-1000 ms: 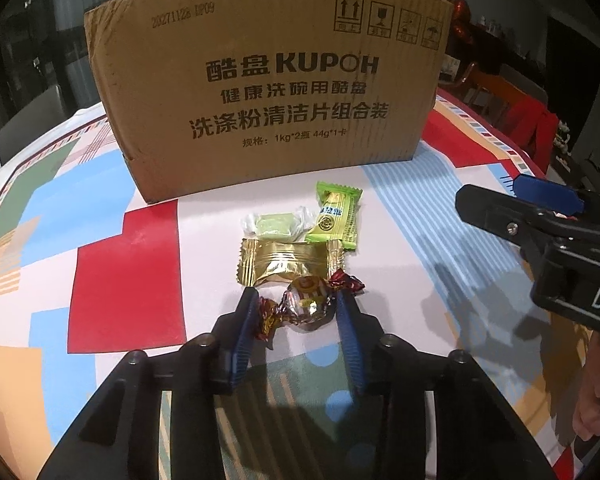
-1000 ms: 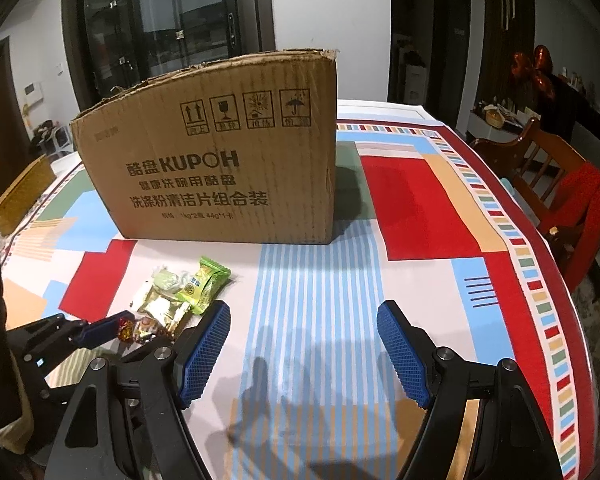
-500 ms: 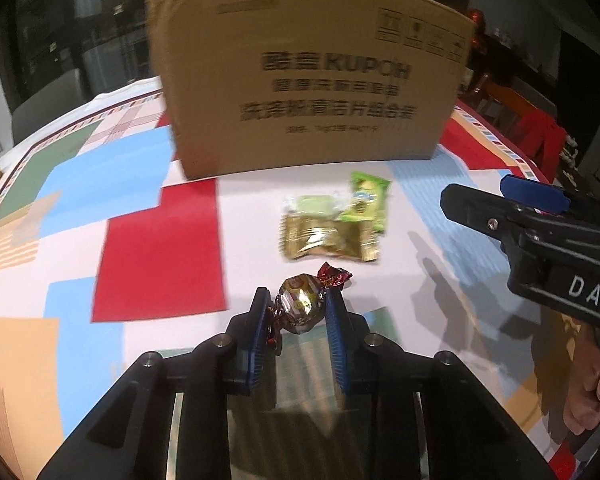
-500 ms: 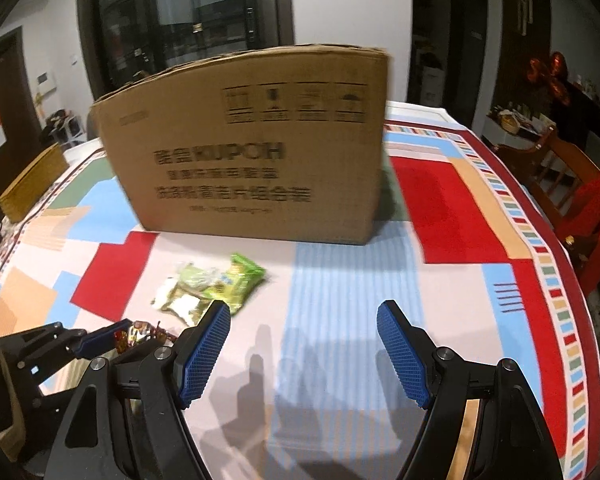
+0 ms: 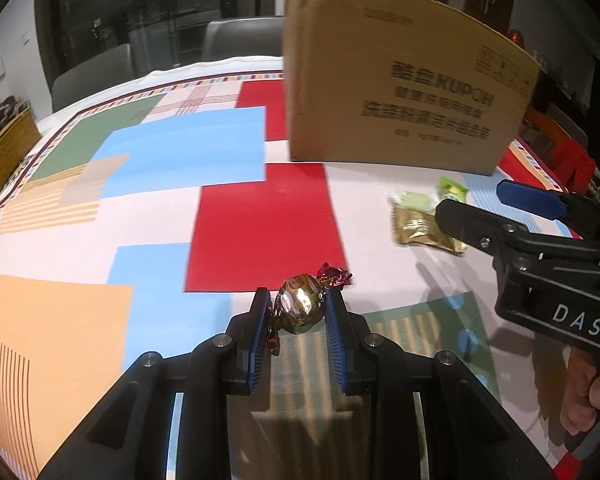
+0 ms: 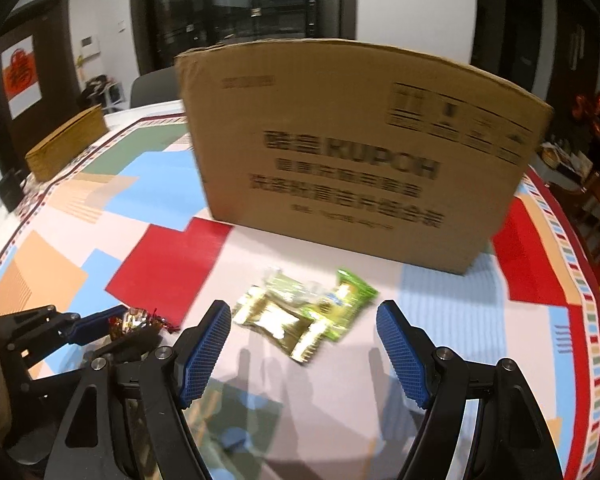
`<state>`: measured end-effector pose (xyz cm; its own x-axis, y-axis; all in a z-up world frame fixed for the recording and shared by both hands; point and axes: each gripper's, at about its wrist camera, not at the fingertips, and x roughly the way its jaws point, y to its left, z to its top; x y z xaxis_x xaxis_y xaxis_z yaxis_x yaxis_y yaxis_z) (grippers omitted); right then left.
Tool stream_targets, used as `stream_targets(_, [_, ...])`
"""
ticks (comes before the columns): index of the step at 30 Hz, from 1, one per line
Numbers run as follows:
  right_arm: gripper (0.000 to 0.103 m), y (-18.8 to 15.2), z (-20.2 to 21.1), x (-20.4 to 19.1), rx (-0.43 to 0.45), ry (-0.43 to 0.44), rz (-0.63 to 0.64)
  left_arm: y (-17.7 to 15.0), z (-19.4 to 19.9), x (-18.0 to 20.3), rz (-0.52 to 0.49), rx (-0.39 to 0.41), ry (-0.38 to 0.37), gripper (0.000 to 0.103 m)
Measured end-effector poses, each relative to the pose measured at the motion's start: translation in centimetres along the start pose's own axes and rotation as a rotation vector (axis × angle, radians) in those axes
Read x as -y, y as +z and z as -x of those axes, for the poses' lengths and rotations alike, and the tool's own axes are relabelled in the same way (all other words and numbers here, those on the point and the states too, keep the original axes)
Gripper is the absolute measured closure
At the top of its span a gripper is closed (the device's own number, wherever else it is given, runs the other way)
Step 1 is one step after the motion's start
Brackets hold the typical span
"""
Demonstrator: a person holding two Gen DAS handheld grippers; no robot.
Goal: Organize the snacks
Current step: 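Grasp the gold rectangular wrapped candy with the right tool while the left tool holds the round candy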
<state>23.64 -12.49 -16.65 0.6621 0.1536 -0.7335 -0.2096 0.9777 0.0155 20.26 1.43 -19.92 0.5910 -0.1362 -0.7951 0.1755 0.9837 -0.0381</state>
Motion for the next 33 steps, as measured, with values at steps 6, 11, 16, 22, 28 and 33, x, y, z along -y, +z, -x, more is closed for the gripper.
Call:
stream_targets(6, [0.041,0.4,-1.9,-1.5,-0.040,0.029,0.045,0.1,0.0,-1.1,0.033,0.001,-0.003,0.075])
stream_targets(11, [0.055,0.2,-3.4,-1.4,-0.090,0.052,0.044,0.2,-0.1,-1.2,0.040,0.001,-0.005,0.075])
stream_targets(16, [0.057,-0.4,-3.9,-1.9,-0.114,0.075,0.058,0.2,-0.1,-1.3,0.044,0.002,-0.012,0.075])
stream_targets(22, [0.074,-0.4,-4.0,-2.2,-0.114,0.062,0.061,0.2,-0.1,-1.3,0.049,0.000,-0.012,0.075])
stream_targets(28, [0.083,-0.4,-3.7,-2.1,-0.113,0.071,0.054,0.3,0.2,-1.3,0.051,0.006,-0.010,0.075])
stream_targets(33, [0.083,-0.4,-2.8,-1.8,-0.102,0.080,0.039,0.6,0.8,-1.1,0.047,0.018,-0.012,0.075])
